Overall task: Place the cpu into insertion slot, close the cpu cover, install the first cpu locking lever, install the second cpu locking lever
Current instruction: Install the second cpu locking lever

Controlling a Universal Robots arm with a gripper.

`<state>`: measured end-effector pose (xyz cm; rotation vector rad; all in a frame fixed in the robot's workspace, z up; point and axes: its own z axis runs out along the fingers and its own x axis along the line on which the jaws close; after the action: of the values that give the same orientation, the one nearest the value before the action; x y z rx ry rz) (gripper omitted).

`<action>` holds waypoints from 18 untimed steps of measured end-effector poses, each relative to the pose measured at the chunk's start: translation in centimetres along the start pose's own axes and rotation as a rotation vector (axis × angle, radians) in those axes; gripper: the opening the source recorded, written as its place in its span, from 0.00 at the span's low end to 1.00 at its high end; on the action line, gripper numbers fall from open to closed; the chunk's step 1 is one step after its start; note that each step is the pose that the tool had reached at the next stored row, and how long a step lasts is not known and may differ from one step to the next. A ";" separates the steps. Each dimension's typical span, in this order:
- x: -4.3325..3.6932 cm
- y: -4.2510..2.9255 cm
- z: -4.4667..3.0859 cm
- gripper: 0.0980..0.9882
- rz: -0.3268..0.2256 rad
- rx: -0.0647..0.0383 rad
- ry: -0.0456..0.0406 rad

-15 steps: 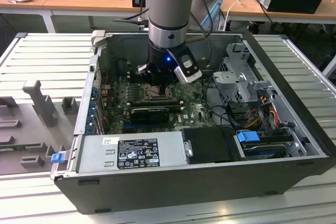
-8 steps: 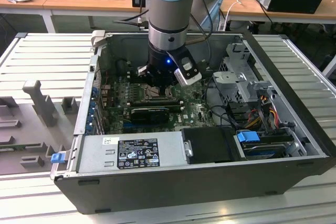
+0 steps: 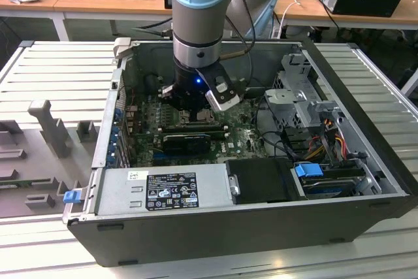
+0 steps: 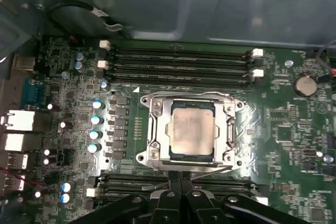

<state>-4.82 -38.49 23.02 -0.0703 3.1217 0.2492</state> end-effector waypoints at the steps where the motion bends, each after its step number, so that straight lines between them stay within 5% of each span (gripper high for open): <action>1: 0.02 -0.06 0.35 0.01 0.000 0.000 -0.0001; 5: 0.49 -0.20 1.00 0.01 -0.002 -0.004 0.0001; 10: 1.80 -0.49 1.30 0.01 -0.003 -0.030 -0.0009; 14: 2.26 -1.01 1.71 0.01 -0.004 -0.058 -0.0019; 18: 2.33 -1.32 2.21 0.01 -0.004 -0.075 -0.0028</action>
<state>-7.08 -39.55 20.61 -0.0773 3.1085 0.3663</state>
